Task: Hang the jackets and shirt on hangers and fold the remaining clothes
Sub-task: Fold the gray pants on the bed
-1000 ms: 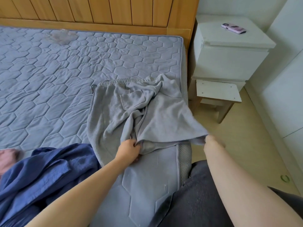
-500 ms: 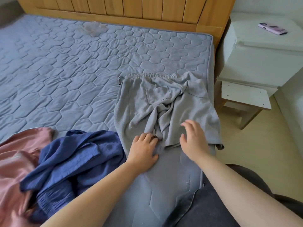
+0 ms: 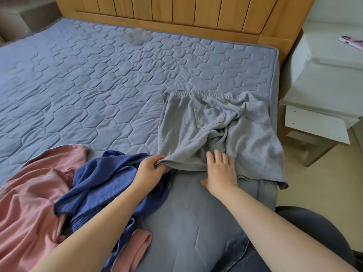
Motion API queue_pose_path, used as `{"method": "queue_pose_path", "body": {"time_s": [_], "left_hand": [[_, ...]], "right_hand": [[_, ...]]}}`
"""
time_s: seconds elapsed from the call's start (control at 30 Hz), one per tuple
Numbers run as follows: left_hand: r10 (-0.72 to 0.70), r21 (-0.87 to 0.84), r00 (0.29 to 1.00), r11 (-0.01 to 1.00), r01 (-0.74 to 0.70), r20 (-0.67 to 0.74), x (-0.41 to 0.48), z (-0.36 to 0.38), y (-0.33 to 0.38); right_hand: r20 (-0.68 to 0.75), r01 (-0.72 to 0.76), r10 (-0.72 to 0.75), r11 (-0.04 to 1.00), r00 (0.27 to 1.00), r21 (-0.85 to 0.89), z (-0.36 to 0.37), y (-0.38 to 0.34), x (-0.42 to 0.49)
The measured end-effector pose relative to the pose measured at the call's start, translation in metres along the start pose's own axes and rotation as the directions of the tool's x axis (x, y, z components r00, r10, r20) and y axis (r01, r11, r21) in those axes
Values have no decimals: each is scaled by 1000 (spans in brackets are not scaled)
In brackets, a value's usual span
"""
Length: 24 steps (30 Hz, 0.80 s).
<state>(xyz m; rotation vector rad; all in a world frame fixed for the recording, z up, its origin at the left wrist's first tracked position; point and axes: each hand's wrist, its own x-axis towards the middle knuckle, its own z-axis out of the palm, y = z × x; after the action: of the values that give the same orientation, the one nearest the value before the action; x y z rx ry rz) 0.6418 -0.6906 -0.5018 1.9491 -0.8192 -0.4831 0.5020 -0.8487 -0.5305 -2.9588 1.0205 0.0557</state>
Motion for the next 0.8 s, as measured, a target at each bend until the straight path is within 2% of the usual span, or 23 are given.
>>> {"method": "queue_pose_path", "body": {"time_s": [0.13,0.27,0.33,0.43,0.5,0.67,0.7,0.73,0.77,0.8], "left_hand": [[50,107,998,993,-53,38,8,-5,1],[79,328,985,936,-126,153,14,-20,-2],[102,489,969,848,-203,225,14,-27,-5],[107,660,915,659,-359,390,13,-23,-8],[124,695,874,557,-454,471,13,-18,-4],[60,742,835,427,-517,547,15,-12,-1],[70,745,835,415,-522,546,16,-11,2],[78,751,843,416,-513,532,19,-13,5],[84,763,858,418,-493,507,23,-15,7],[105,773,875,427,-469,473,28,-20,8]], "right_hand": [[84,32,-20,989,996,-143,0,8,19],[194,69,-39,986,980,-151,-7,20,33],[218,52,-16,986,976,-161,-7,22,33],[235,1,44,982,971,-190,-3,24,29],[217,-12,55,981,975,-192,-5,24,32],[219,67,-18,973,976,-220,-19,29,34],[193,69,-35,982,981,-177,-20,32,33],[118,59,-52,997,992,-55,-19,36,34],[10,39,-41,988,999,147,-20,39,34],[-100,27,10,930,995,365,-26,42,33]]}}
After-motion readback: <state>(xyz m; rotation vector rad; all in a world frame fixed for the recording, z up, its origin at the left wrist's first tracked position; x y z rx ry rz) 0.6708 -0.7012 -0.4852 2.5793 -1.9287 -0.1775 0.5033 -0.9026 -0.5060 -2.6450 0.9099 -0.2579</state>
